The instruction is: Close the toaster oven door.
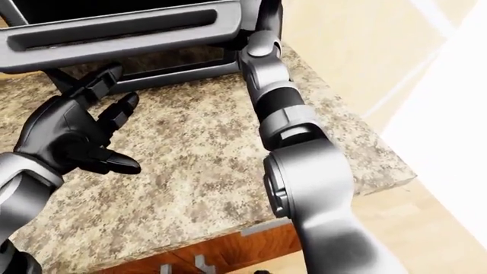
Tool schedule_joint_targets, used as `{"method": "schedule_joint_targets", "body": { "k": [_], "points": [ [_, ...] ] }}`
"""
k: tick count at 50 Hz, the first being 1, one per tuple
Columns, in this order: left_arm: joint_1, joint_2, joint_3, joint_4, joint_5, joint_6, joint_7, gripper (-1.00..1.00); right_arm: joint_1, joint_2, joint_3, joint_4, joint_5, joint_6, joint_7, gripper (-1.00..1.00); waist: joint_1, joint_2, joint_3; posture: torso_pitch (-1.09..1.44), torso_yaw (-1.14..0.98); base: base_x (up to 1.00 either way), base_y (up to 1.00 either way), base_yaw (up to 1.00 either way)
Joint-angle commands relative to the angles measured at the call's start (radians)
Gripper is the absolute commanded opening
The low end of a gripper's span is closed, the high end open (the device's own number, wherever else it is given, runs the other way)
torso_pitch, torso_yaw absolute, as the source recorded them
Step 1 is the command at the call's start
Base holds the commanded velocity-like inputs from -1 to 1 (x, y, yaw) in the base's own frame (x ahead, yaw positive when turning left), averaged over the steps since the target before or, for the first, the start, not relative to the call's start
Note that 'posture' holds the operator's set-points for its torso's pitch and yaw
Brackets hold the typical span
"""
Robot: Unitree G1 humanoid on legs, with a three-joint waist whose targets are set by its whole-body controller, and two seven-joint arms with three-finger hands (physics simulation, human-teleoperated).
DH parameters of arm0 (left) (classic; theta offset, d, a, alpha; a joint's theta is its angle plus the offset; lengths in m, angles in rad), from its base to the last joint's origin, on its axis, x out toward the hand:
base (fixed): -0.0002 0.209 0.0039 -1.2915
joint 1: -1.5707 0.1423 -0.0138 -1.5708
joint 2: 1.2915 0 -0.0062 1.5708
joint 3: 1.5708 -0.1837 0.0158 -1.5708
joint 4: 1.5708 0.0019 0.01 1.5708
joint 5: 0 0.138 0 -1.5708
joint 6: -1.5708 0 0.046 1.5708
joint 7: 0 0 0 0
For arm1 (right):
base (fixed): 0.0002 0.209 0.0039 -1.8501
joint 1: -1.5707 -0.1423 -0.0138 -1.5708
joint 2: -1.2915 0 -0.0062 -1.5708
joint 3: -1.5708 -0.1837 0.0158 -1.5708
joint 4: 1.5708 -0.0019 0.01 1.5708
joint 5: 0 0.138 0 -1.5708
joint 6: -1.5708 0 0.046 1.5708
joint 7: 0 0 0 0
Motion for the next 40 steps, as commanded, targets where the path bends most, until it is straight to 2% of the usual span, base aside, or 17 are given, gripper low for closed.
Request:
{"method": "schedule_joint_targets", "body": {
  "k": [1,11,29,40],
  "points": [
    [-0.055,0.036,0.030,-0.023,-0.014,-0.063,0.005,1.00,-0.072,0.017,0.010,-0.077,0.008,-0.059,0.044,1.00,0.002,-0.001,-0.050,0.00,0.00,0.00,0.00,0.00],
    [-0.059,0.063,0.009,-0.003,-0.034,-0.082,0.013,1.00,-0.066,0.019,0.011,-0.077,0.007,-0.062,0.044,1.00,0.001,0.003,-0.051,0.00,0.00,0.00,0.00,0.00],
    [-0.167,0.131,-0.003,0.070,-0.059,-0.105,0.036,1.00,-0.064,0.018,0.011,-0.078,0.008,-0.060,0.045,1.00,0.002,0.005,-0.047,0.00,0.00,0.00,0.00,0.00],
    [-0.216,0.150,-0.047,0.158,0.060,-0.199,-0.026,1.00,-0.064,0.018,0.010,-0.078,0.008,-0.060,0.045,1.00,0.001,0.007,-0.052,0.00,0.00,0.00,0.00,0.00]
  ]
}}
